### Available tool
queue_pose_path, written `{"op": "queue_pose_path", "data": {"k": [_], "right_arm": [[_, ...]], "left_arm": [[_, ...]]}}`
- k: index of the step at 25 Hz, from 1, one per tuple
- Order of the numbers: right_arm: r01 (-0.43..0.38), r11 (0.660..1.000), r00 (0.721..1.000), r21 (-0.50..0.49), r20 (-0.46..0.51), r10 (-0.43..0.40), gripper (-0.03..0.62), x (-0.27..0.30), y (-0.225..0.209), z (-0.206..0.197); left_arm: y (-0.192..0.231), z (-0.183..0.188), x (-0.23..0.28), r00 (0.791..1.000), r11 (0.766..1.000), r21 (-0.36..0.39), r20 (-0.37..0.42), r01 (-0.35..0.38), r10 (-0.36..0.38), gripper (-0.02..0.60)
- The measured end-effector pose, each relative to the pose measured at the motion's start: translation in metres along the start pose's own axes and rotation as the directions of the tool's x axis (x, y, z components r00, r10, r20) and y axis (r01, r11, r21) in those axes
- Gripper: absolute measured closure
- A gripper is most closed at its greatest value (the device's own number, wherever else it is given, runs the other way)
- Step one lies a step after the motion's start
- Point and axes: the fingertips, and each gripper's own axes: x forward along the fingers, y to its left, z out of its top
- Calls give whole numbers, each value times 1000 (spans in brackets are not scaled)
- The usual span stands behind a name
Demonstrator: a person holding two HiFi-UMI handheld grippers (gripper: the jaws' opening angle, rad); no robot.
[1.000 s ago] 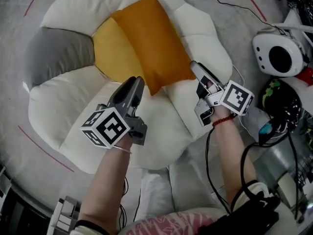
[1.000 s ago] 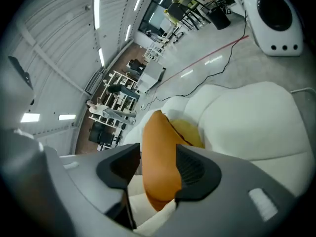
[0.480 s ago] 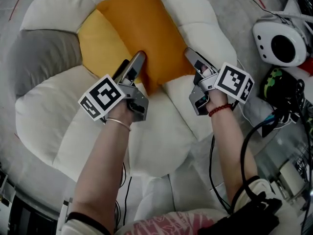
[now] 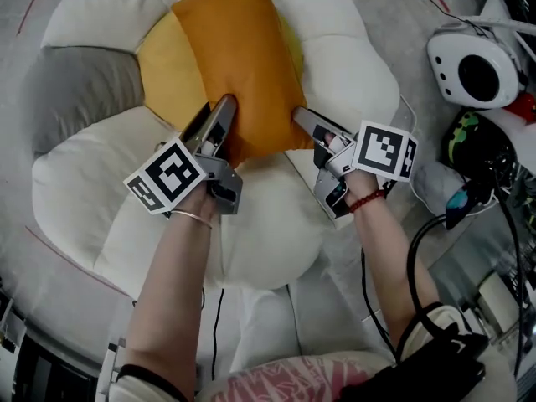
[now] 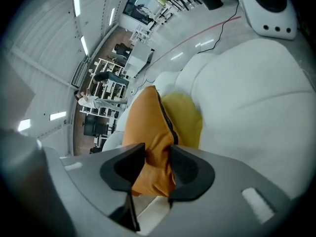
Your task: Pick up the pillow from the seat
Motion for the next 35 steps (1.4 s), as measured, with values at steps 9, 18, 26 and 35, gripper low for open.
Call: {"op": "queue_pose_path", "data": {"k": [9, 18, 26, 35], "right_arm": [[-33, 998, 999, -61, -2, 33, 434, -47, 84, -19], [-119, 977, 984, -174, 108, 140, 434, -131, 208, 26], [-188, 948, 946, -255, 213, 245, 436, -213, 313, 45], [-296, 865, 879, -404, 239, 413, 437, -312, 417, 37]], "left_arm": [[-59, 20, -79, 999, 999, -40, 42, 12, -11, 364], [-196, 83, -137, 980, 989, 92, 149, 119, -132, 364], [-310, 130, -198, 948, 950, 250, 205, 189, -243, 364], [-445, 149, -289, 874, 823, 485, 212, 295, -438, 364]]}}
